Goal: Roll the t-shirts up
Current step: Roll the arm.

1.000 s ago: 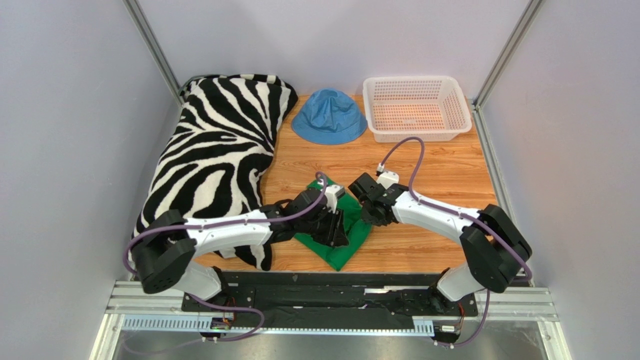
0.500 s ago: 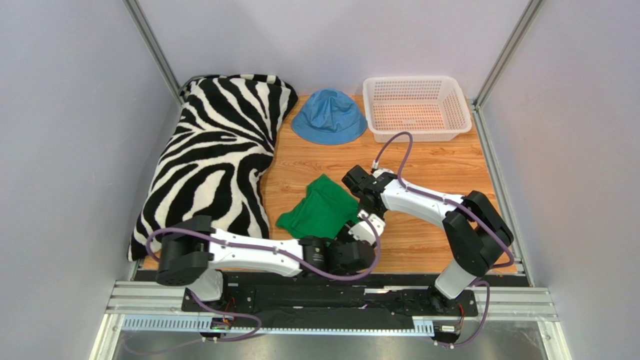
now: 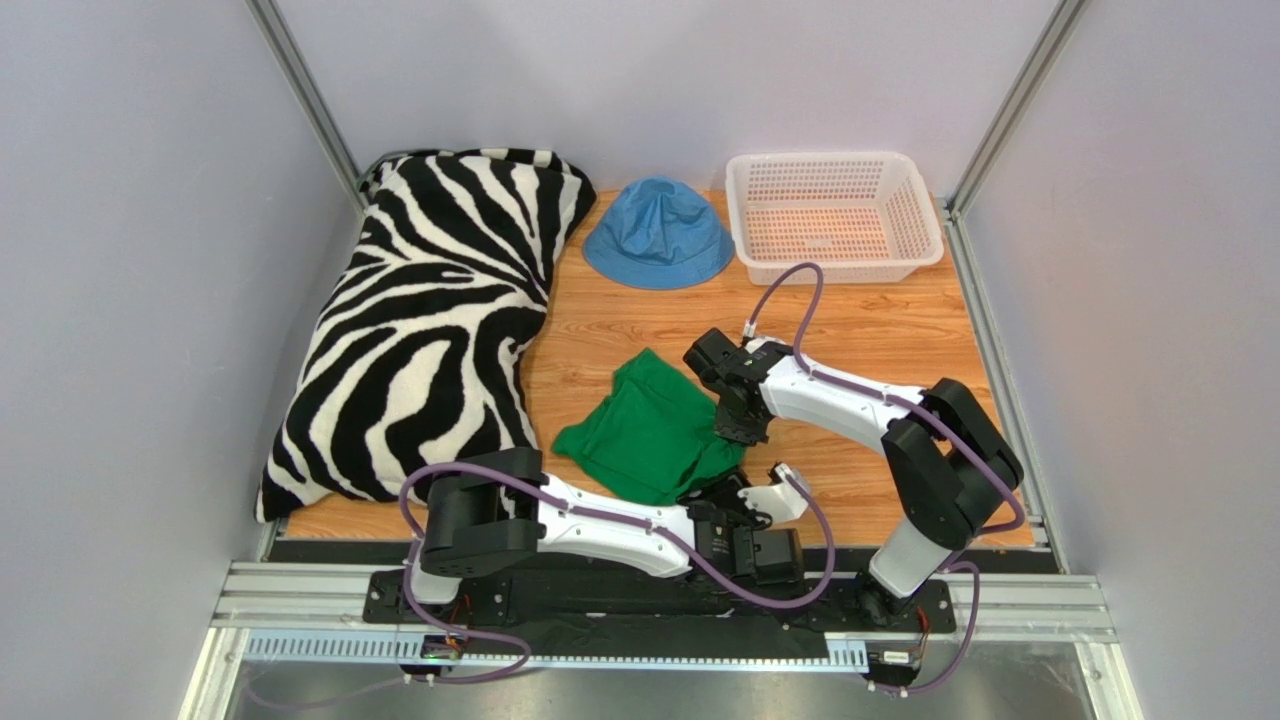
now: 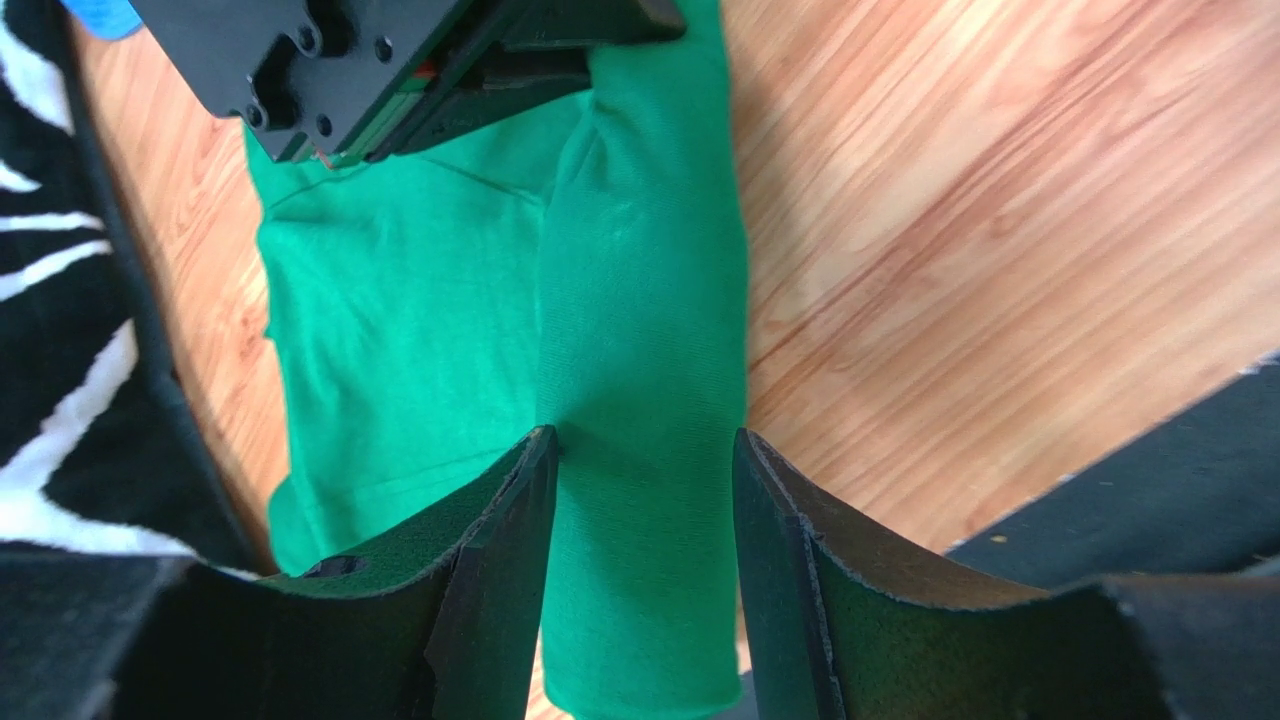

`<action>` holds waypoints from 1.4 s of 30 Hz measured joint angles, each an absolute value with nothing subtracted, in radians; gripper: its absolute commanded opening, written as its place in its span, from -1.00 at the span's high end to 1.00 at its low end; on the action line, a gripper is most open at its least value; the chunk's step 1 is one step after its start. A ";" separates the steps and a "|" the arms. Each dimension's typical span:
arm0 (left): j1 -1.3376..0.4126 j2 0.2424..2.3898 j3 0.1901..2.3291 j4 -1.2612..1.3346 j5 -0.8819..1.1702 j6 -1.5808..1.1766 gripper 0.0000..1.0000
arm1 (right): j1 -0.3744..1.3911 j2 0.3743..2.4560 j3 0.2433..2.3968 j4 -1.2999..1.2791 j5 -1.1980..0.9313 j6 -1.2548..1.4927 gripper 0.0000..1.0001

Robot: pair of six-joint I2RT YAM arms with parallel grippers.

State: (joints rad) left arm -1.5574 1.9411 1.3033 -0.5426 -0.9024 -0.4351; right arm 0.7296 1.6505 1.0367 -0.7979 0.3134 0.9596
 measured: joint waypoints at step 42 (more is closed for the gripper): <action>-1.215 1.592 0.926 -0.226 -0.193 -0.551 0.99 | 0.728 1.007 0.678 -0.567 0.365 0.953 -0.39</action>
